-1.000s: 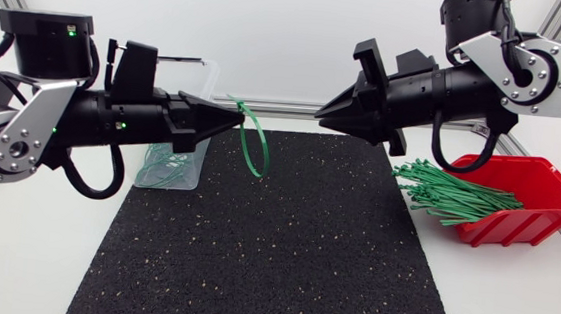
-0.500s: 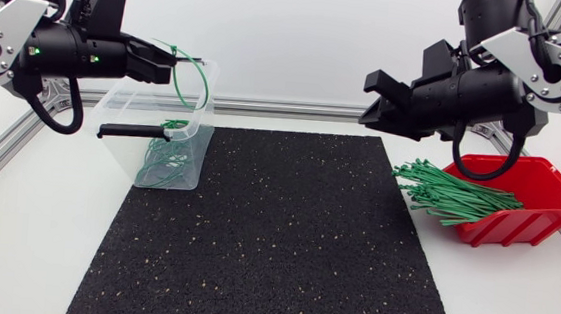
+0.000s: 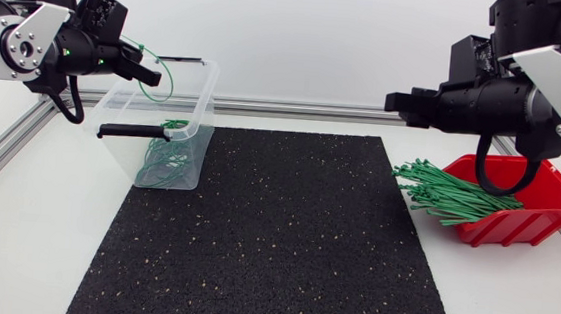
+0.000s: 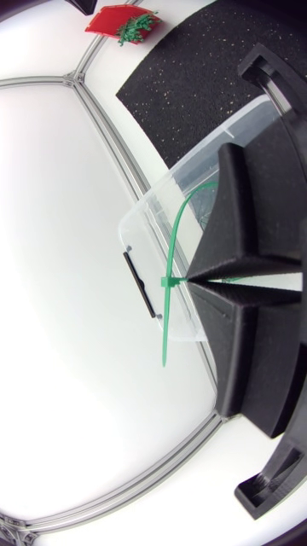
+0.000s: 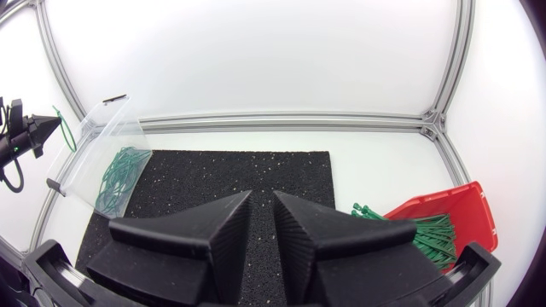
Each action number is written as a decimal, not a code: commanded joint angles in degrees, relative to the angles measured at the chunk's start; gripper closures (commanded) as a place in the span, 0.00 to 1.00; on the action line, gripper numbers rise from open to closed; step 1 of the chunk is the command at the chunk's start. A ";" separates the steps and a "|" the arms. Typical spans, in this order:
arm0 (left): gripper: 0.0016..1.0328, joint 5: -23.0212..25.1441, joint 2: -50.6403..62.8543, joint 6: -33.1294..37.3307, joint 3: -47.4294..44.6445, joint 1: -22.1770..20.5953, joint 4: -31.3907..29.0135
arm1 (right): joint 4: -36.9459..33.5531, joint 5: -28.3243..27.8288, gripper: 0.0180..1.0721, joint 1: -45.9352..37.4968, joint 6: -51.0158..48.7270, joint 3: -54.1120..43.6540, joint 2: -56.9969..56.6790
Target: Take a green cable tie from the red box, thread the tail through the head to close it, then place it in the transparent bin on the left.
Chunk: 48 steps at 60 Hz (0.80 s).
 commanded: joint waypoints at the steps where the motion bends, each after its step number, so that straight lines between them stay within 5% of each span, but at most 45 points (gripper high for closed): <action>1: 0.92 -1.30 1.92 2.32 1.44 0.38 0.97 | 1.25 0.95 0.76 0.18 -1.84 -2.62 -1.48; 7: 0.80 -2.53 1.83 2.93 0.38 0.20 1.93 | 4.32 1.66 0.76 0.27 -2.90 -5.08 -2.71; 12: 0.33 -5.69 1.66 3.64 -0.50 0.02 3.96 | 5.82 2.54 0.76 0.36 -3.60 -6.66 -3.85; 16: 0.03 -5.95 1.57 3.99 -1.02 0.11 4.31 | 5.82 2.71 0.60 0.62 -3.60 -7.63 -4.82; 23: 0.04 -6.31 0.25 4.25 -3.13 0.46 6.94 | 5.99 2.62 0.45 0.80 -3.60 -9.47 -7.54; 28: 0.04 -6.22 -1.94 4.43 -5.07 0.64 8.70 | 6.43 2.62 0.09 0.97 -3.51 -11.41 -9.47; 48: 0.04 -6.04 -11.88 4.78 -12.19 0.73 10.02 | 9.07 5.17 0.04 -2.28 -6.32 -14.04 -13.78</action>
